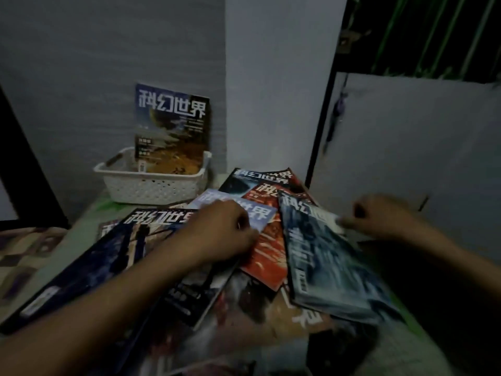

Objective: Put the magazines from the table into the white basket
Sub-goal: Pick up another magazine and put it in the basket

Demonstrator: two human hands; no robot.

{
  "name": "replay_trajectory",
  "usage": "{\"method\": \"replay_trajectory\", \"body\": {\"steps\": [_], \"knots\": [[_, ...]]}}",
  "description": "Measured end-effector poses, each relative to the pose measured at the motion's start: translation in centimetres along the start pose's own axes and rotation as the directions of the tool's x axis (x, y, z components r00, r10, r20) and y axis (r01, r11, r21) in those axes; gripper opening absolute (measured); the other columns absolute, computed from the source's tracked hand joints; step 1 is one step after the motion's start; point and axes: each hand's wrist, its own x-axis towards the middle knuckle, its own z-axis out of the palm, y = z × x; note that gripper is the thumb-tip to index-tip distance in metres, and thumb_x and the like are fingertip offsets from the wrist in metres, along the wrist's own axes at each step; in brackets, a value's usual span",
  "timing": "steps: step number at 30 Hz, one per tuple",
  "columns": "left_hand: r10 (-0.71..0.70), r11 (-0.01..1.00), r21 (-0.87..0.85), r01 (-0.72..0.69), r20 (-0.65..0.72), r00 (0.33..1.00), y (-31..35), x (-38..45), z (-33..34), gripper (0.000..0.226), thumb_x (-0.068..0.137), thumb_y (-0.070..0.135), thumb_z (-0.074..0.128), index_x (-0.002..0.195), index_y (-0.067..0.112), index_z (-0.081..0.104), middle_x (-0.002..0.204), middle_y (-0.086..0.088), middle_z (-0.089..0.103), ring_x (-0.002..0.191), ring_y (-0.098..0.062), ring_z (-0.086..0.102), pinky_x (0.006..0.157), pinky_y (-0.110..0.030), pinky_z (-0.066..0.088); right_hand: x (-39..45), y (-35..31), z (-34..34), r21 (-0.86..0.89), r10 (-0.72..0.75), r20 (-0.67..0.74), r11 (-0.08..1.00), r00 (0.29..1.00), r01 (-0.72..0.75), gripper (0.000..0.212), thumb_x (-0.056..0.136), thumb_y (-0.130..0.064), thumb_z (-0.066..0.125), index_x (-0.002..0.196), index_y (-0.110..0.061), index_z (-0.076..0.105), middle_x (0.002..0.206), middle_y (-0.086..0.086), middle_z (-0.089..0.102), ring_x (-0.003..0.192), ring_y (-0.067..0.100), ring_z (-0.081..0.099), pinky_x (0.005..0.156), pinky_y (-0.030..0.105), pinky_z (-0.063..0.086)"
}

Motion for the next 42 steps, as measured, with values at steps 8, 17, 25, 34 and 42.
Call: {"method": "replay_trajectory", "body": {"steps": [8, 17, 25, 34, 42], "knots": [[-0.216, 0.782, -0.513, 0.353, 0.309, 0.926, 6.5, 1.1, 4.8, 0.008, 0.083, 0.025, 0.071, 0.081, 0.023, 0.064, 0.079, 0.009, 0.066, 0.073, -0.005, 0.063, 0.051, -0.015, 0.044, -5.1, 4.2, 7.5, 0.333, 0.008, 0.167, 0.941, 0.986, -0.063, 0.060, 0.075, -0.081, 0.049, 0.113, -0.037, 0.066, 0.109, -0.009, 0.070, 0.086, 0.010, 0.067, 0.074, 0.027, 0.055], [-0.119, 0.557, -0.830, -0.026, -0.111, 0.987, 3.0, -1.8, 0.8, 0.023, 0.094, 0.009, 0.054, 0.097, 0.032, 0.056, 0.101, 0.000, 0.077, 0.098, -0.019, 0.072, 0.081, -0.040, 0.059, -3.2, -0.3, 0.7, 0.880, 0.038, 0.096, 0.463, 0.995, -0.102, 0.050, 0.077, -0.048, 0.075, 0.108, -0.018, 0.051, 0.098, -0.001, 0.066, 0.074, 0.021, 0.067, 0.056, 0.033, 0.053], [-0.300, 0.856, -0.506, -0.108, -0.655, 0.693, -7.8, 0.3, -8.5, 0.025, 0.088, 0.000, 0.066, 0.098, 0.021, 0.060, 0.087, 0.002, 0.067, 0.078, -0.016, 0.063, 0.073, -0.032, 0.055, 2.0, -15.4, -4.9, 0.968, -0.164, -0.207, 0.107, 0.965, 0.226, 0.004, 0.093, -0.016, 0.066, 0.090, -0.013, 0.068, 0.067, 0.002, 0.071, 0.049, 0.016, 0.062, 0.047, 0.030, 0.054], [-0.500, 0.844, -0.511, 0.164, -0.637, 0.587, -20.2, 11.1, -14.8, 0.012, 0.079, 0.014, 0.079, 0.086, 0.021, 0.072, 0.086, 0.003, 0.072, 0.085, -0.017, 0.068, 0.083, -0.040, 0.059, 15.8, -27.0, -6.4, 0.916, -0.093, -0.367, 0.136, 0.926, 0.377, 0.004, 0.096, -0.010, 0.058, 0.094, -0.012, 0.061, 0.081, 0.010, 0.069, 0.048, 0.013, 0.068, 0.054, 0.034, 0.062], [-0.638, 0.767, -0.483, 0.423, -0.503, 0.583, -28.4, 15.2, -8.3, 0.024, 0.077, 0.015, 0.082, 0.065, 0.023, 0.063, 0.079, -0.003, 0.072, 0.077, -0.021, 0.068, 0.082, -0.041, 0.059, 22.6, -30.9, 2.4, 0.926, -0.087, -0.274, 0.246, 0.958, 0.287, 0.009, 0.094, -0.012, 0.063, 0.089, -0.019, 0.062, 0.087, 0.003, 0.068, 0.059, 0.024, 0.072, 0.064, 0.041, 0.063]]}}
